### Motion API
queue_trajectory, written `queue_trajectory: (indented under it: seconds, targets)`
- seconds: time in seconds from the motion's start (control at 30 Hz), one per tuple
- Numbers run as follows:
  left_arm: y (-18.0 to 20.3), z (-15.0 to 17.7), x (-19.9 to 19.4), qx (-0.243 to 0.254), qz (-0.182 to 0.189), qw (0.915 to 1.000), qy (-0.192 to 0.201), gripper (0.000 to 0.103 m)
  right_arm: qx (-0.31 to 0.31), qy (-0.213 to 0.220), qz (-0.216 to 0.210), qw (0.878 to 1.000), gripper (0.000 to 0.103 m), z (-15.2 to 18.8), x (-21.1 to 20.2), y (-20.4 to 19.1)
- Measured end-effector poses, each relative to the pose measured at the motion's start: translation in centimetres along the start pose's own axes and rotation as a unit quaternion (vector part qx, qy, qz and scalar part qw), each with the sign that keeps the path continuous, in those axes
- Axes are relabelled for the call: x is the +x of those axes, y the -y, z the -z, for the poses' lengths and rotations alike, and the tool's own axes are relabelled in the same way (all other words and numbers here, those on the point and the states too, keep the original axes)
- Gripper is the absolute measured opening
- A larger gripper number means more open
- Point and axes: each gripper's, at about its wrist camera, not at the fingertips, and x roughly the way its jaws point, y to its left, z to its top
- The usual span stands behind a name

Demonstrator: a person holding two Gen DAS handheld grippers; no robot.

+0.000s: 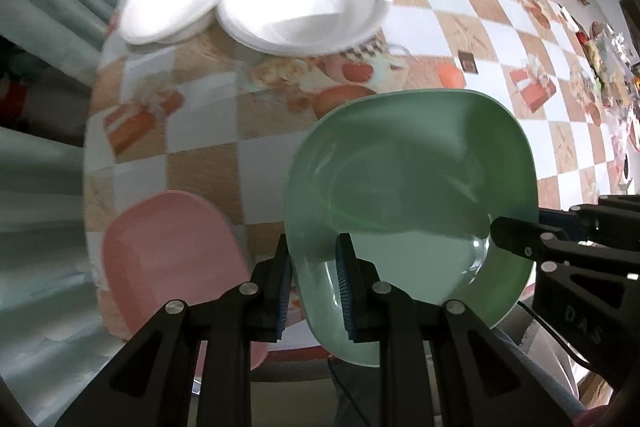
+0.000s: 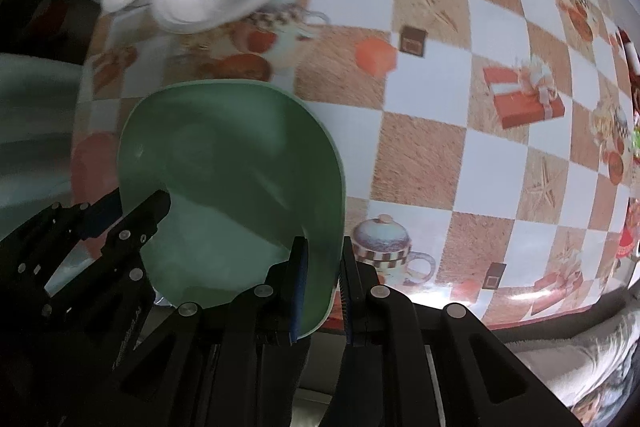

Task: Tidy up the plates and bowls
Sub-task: 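Carry the green plate with both grippers and lower it onto the pink plate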

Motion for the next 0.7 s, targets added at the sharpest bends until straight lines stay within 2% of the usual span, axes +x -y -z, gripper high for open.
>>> queue_trajectory:
  seconds: [0.23, 0.4, 0.7]
  targets:
    - [-2.7, 1.2, -3.0, -0.030, -0.015, 0.9993, 0.017, 0.023, -0.038, 0.007, -0.011, 0.999, 0.016, 0.1, -1.9, -3.7]
    - [-5.9, 2.7, -3.0, -0.062, -0.030, 0.9973, 0.026, 0.023, -0.075, 0.010, -0.017, 0.997, 0.016, 0.1, -2.0, -6.9]
    - [-10.8, 5.4, -2.7, -0.122, -0.048, 0.9913, 0.015, 0.023, -0.136, -0.001, -0.023, 0.990, 0.016, -0.1, -0.9, -12.6]
